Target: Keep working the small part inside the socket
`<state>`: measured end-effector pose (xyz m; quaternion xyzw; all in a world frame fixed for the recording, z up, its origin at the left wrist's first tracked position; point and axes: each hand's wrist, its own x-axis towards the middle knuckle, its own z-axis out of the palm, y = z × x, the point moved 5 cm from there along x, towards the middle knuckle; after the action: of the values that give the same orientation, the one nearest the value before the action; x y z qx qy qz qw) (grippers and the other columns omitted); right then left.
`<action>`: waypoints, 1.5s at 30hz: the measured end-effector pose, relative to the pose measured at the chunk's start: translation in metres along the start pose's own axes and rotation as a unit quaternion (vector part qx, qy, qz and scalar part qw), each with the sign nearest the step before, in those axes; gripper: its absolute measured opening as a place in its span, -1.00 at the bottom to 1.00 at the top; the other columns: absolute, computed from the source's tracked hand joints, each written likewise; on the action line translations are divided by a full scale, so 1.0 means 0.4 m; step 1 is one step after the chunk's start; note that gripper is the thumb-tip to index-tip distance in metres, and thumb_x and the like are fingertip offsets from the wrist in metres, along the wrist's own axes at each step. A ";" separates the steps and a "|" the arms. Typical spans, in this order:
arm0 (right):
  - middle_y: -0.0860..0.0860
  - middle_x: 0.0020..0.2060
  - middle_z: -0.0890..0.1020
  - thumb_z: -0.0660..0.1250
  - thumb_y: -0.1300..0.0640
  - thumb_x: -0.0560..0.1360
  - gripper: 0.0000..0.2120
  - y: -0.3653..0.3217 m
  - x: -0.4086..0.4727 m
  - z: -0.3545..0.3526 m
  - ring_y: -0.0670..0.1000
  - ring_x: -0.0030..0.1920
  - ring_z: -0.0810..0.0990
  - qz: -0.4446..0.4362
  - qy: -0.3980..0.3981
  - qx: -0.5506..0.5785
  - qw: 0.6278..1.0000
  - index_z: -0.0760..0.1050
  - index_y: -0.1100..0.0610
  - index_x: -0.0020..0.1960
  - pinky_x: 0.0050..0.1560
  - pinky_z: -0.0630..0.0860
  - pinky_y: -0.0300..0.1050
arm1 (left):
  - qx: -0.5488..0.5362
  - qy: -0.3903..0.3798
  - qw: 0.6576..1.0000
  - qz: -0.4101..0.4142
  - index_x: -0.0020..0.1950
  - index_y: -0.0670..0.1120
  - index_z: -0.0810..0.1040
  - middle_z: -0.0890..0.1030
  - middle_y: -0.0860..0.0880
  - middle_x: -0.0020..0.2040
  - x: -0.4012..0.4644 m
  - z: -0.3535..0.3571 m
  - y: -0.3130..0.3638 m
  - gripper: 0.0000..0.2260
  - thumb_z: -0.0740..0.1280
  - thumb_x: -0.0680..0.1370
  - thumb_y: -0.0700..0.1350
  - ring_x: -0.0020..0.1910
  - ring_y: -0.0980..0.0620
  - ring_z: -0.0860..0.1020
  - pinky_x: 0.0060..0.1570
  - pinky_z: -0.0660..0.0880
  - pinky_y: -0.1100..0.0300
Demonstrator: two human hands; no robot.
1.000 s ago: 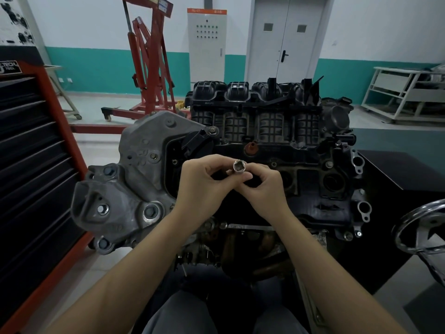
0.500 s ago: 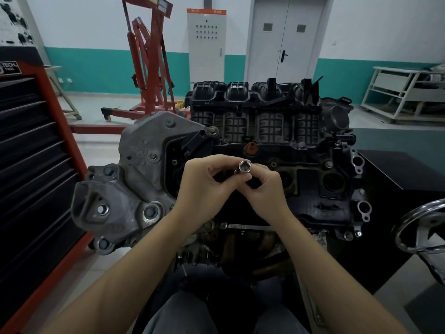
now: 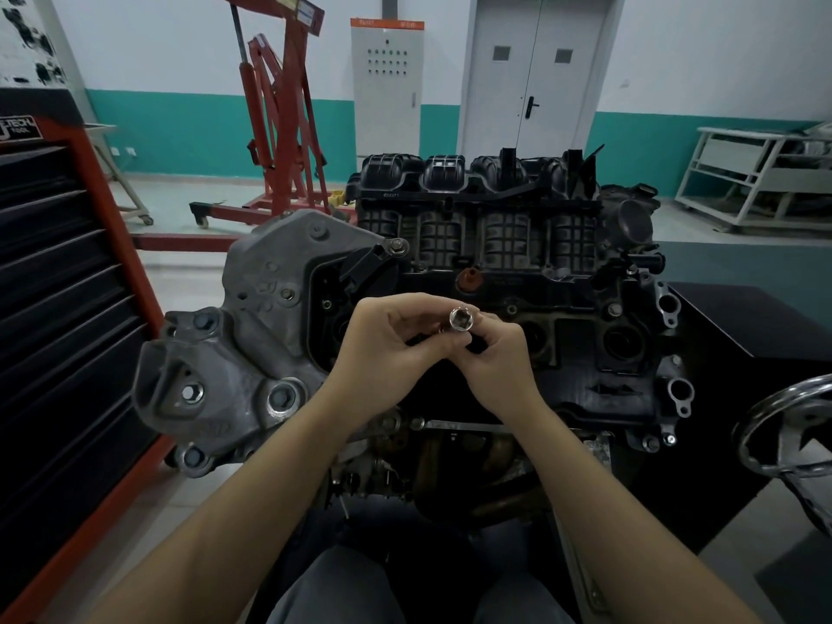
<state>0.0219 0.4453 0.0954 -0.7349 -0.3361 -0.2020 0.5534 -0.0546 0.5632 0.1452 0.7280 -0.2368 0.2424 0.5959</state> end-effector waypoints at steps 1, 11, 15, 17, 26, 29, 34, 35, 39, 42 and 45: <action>-0.05 -0.18 0.68 0.47 0.25 0.41 -0.86 0.001 0.000 0.000 0.03 -0.05 0.62 0.005 0.011 0.008 1.000 0.65 0.12 -0.03 0.02 0.54 0.00 | -0.007 -0.009 1.000 -0.007 0.00 -0.07 0.66 0.71 0.00 -0.05 0.001 0.002 -0.002 -0.74 0.45 0.42 -0.38 0.02 0.02 0.67 0.06 0.55 0.21; 0.00 -0.05 0.68 0.43 0.20 0.44 -0.78 -0.002 -0.001 -0.001 0.04 0.05 0.63 -0.016 0.008 0.008 1.000 0.62 0.17 0.09 0.10 0.54 0.09 | 0.016 0.031 0.999 0.007 -0.04 -0.02 0.67 0.72 0.03 -0.07 0.001 0.000 -0.006 -0.74 0.46 0.42 -0.37 -0.02 0.06 0.68 0.02 0.56 0.24; 0.05 -0.13 0.70 0.45 0.23 0.41 -0.85 0.009 -0.001 0.001 0.11 -0.03 0.65 0.015 0.023 0.043 0.999 0.65 0.20 -0.01 0.02 0.55 0.20 | 0.013 0.000 1.000 -0.003 -0.02 -0.09 0.66 0.70 -0.02 -0.07 0.005 0.003 -0.009 -0.76 0.48 0.41 -0.37 0.00 0.01 0.66 0.06 0.56 0.19; 0.05 -0.15 0.70 0.47 0.26 0.40 -0.86 0.012 -0.001 0.005 0.12 -0.03 0.65 0.021 0.024 0.039 0.999 0.66 0.21 -0.04 0.03 0.55 0.21 | 0.067 0.032 0.997 0.005 -0.08 -0.09 0.68 0.70 0.00 -0.13 0.006 0.000 -0.007 -0.80 0.54 0.36 -0.30 -0.06 0.04 0.67 0.00 0.59 0.18; -0.09 -0.19 0.65 0.39 0.13 0.42 -0.78 0.005 -0.001 0.003 0.07 -0.07 0.63 -0.001 0.022 0.000 1.000 0.65 0.20 0.01 -0.02 0.56 0.15 | -0.005 -0.008 1.000 -0.006 0.04 -0.12 0.65 0.70 -0.02 -0.06 0.007 0.004 -0.006 -0.74 0.44 0.43 -0.40 0.00 0.03 0.67 0.04 0.55 0.23; 0.00 -0.17 0.69 0.45 0.19 0.39 -0.84 0.013 -0.001 0.006 0.11 -0.05 0.64 0.014 0.029 0.026 0.999 0.66 0.19 -0.04 0.01 0.54 0.20 | 0.047 0.017 0.999 -0.008 0.01 -0.17 0.67 0.71 -0.04 -0.07 0.005 0.004 -0.007 -0.76 0.53 0.37 -0.33 -0.02 0.06 0.67 0.04 0.57 0.21; -0.05 -0.11 0.69 0.43 0.16 0.41 -0.83 -0.003 0.001 0.005 0.02 -0.01 0.64 -0.017 0.023 0.011 1.000 0.65 0.19 -0.02 0.08 0.54 0.13 | 0.056 0.038 0.998 0.003 -0.06 -0.12 0.70 0.71 0.01 -0.12 0.004 0.000 -0.006 -0.82 0.51 0.39 -0.33 -0.06 0.07 0.68 0.00 0.59 0.19; -0.09 -0.10 0.67 0.42 0.16 0.41 -0.81 -0.007 0.000 0.005 0.00 -0.01 0.64 -0.028 0.015 0.000 0.999 0.64 0.18 0.00 0.07 0.55 0.09 | 0.038 0.025 0.999 0.002 -0.03 -0.10 0.69 0.71 0.03 -0.10 0.005 0.002 -0.006 -0.78 0.49 0.41 -0.35 -0.04 0.08 0.68 0.00 0.57 0.24; -0.18 -0.16 0.64 0.40 0.11 0.42 -0.79 -0.003 -0.001 0.004 -0.06 -0.08 0.65 -0.020 0.014 0.015 1.000 0.64 0.14 0.02 -0.03 0.54 -0.10 | -0.032 -0.014 0.999 -0.002 0.05 -0.10 0.65 0.71 0.02 -0.06 0.000 0.006 -0.008 -0.72 0.44 0.43 -0.40 0.01 0.06 0.67 0.05 0.53 0.27; -0.01 -0.17 0.70 0.45 0.12 0.39 -0.84 0.002 -0.001 0.005 0.03 -0.07 0.67 0.000 0.023 0.045 0.999 0.66 0.16 -0.06 -0.01 0.57 0.09 | 0.041 0.016 0.999 0.001 -0.01 -0.16 0.68 0.71 -0.02 -0.09 -0.003 0.002 -0.013 -0.78 0.53 0.37 -0.32 -0.03 0.07 0.67 0.02 0.56 0.24; 0.02 -0.15 0.71 0.49 0.25 0.40 -0.87 -0.001 -0.001 0.005 0.03 -0.06 0.67 -0.013 0.022 0.023 0.999 0.66 0.21 -0.05 0.00 0.56 0.17 | 0.086 0.057 0.995 0.010 -0.11 -0.11 0.70 0.71 0.02 -0.16 -0.005 0.000 -0.011 -0.84 0.54 0.36 -0.29 -0.11 0.12 0.68 -0.04 0.58 0.24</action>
<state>0.0210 0.4473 0.0948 -0.7131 -0.3374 -0.2178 0.5747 -0.0534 0.5640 0.1407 0.7589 -0.1878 0.3094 0.5413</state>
